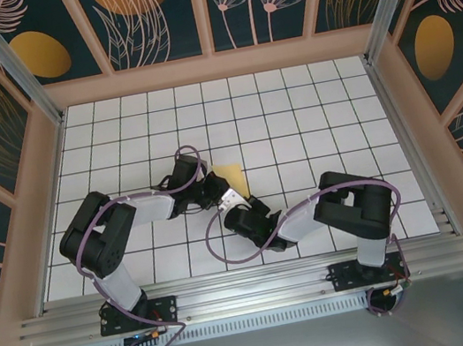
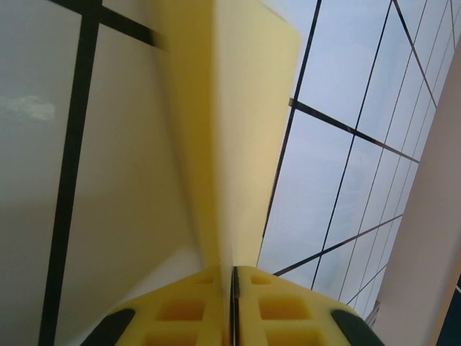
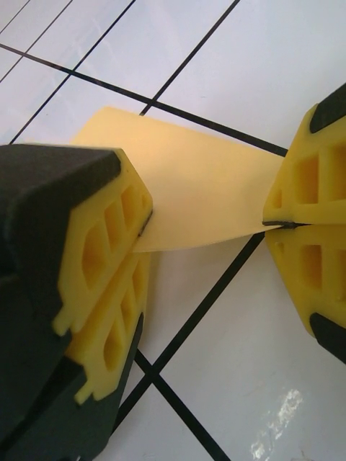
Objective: Fold a paper plane with a square sheet of paper (pick it up from the middle)
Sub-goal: Fold the wing for the fifth time at the center of the table.
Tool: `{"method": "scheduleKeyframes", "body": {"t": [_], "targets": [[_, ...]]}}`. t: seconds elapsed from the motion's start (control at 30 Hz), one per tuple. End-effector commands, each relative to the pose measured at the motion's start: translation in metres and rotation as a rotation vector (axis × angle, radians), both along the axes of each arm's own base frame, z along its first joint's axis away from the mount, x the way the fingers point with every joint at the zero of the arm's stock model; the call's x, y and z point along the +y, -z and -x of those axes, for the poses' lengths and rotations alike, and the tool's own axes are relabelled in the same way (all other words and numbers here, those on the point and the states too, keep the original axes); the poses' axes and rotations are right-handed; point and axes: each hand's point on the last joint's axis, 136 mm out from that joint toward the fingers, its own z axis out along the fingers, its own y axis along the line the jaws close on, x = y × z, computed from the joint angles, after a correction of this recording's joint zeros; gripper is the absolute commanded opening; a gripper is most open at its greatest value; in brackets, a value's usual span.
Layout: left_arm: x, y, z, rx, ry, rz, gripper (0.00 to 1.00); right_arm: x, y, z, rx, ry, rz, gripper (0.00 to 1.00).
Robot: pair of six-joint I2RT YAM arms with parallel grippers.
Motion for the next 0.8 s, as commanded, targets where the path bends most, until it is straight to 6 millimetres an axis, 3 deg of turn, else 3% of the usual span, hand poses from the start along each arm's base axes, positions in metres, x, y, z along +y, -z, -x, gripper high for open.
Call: {"method": "scheduleKeyframes", "body": {"t": [0.0, 0.07, 0.13, 0.17, 0.33, 0.5, 0.77], "targets": [[0.000, -0.007, -0.001, -0.018, 0.013, -0.023, 0.19, 0.003, -0.004, -0.003, -0.018, 0.028, -0.033, 0.00], [0.002, -0.011, -0.002, -0.035, 0.005, -0.035, 0.22, 0.002, -0.003, -0.003, -0.006, 0.032, -0.049, 0.00], [0.007, -0.009, -0.004, -0.043, -0.004, -0.070, 0.34, 0.002, -0.003, -0.002, 0.007, 0.034, -0.076, 0.00], [0.008, -0.023, -0.008, -0.077, -0.011, -0.067, 0.36, 0.001, -0.003, -0.002, 0.014, 0.038, -0.091, 0.00], [0.026, -0.041, -0.016, -0.151, -0.072, -0.137, 0.56, 0.006, -0.008, 0.002, 0.104, 0.002, -0.248, 0.00], [0.046, -0.057, -0.020, -0.216, -0.149, -0.186, 0.65, 0.010, -0.012, 0.005, 0.233, -0.033, -0.426, 0.00], [0.051, -0.066, -0.019, -0.258, -0.163, -0.185, 0.64, 0.012, -0.022, 0.009, 0.435, -0.081, -0.670, 0.00]]}}
